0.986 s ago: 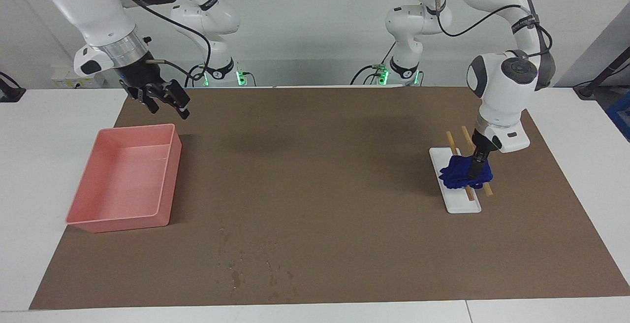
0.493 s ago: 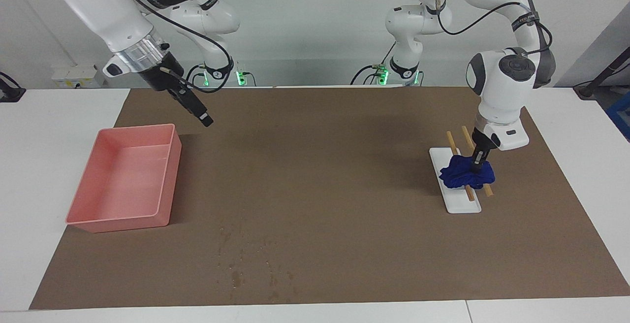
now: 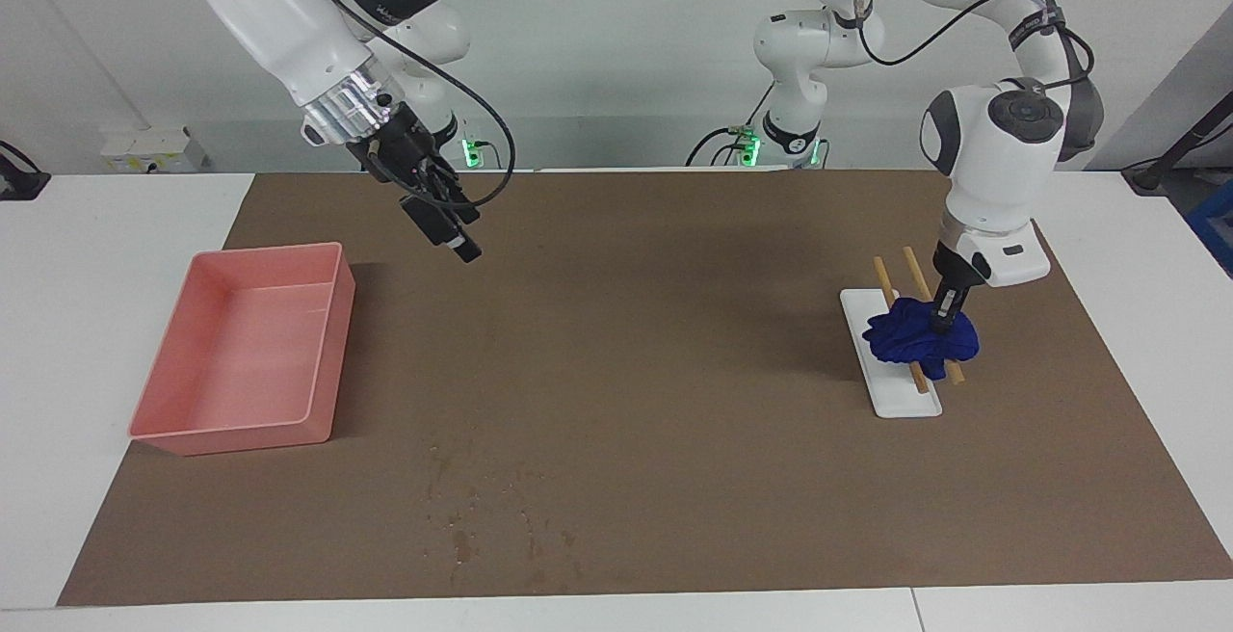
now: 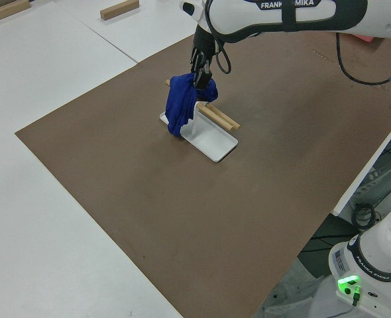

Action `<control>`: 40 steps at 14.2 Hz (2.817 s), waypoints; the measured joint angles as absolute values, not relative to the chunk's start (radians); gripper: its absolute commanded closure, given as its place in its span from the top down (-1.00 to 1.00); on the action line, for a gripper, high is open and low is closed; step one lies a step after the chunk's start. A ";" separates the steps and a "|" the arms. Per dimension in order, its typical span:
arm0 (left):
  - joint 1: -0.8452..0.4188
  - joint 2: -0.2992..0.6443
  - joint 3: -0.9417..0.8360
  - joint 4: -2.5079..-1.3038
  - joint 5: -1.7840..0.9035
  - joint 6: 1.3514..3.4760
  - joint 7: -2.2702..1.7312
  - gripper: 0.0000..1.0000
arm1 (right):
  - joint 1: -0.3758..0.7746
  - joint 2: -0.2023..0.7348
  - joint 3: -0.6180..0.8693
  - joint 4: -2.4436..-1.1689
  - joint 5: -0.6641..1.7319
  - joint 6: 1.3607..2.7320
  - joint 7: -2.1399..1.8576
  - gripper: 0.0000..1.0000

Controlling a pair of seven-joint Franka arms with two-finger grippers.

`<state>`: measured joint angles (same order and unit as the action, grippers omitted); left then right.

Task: Wipe water with towel using both arms
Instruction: 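Lift the blue cloth with the left gripper while the right gripper approaches, then bring both grippers together and grasp the blue cloth with the right gripper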

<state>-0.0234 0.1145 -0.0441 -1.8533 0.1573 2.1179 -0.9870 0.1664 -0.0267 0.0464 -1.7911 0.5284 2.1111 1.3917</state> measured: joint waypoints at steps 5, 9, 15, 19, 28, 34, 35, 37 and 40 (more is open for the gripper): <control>-0.045 0.091 -0.075 -1.718 -0.073 2.023 -0.986 -1.00 | 0.267 -0.024 0.047 -1.865 0.531 2.195 1.495 1.00; -0.048 0.046 -0.140 -1.651 -0.302 1.925 -1.048 -1.00 | 0.356 -0.015 0.048 -1.915 0.541 2.301 1.554 1.00; -0.049 0.035 -0.257 -1.656 -0.544 1.924 -1.248 -1.00 | 0.452 0.049 0.047 -1.926 0.563 2.488 1.699 1.00; -0.107 0.023 -0.315 -1.738 -0.545 2.076 -1.293 -1.00 | 0.464 0.062 0.043 -1.921 0.563 2.505 1.735 1.00; -0.231 -0.018 -0.317 -1.842 -0.549 2.315 -1.371 -1.00 | 0.472 0.062 0.044 -1.906 0.564 2.504 1.824 1.00; -0.266 -0.018 -0.313 -1.843 -0.647 2.324 -1.381 -1.00 | 0.480 0.061 0.043 -1.906 0.564 2.504 1.836 0.33; -0.266 -0.018 -0.313 -1.842 -0.655 2.324 -1.381 -1.00 | 0.480 0.061 0.042 -1.906 0.564 2.504 1.834 -0.22; -0.266 -0.019 -0.310 -1.839 -0.690 2.323 -1.380 -1.00 | 0.479 0.060 0.042 -1.905 0.564 2.504 1.795 -1.00; -0.266 -0.021 -0.296 -1.838 -0.759 2.323 -1.375 -1.00 | 0.478 0.059 0.041 -1.904 0.564 2.504 1.746 -1.00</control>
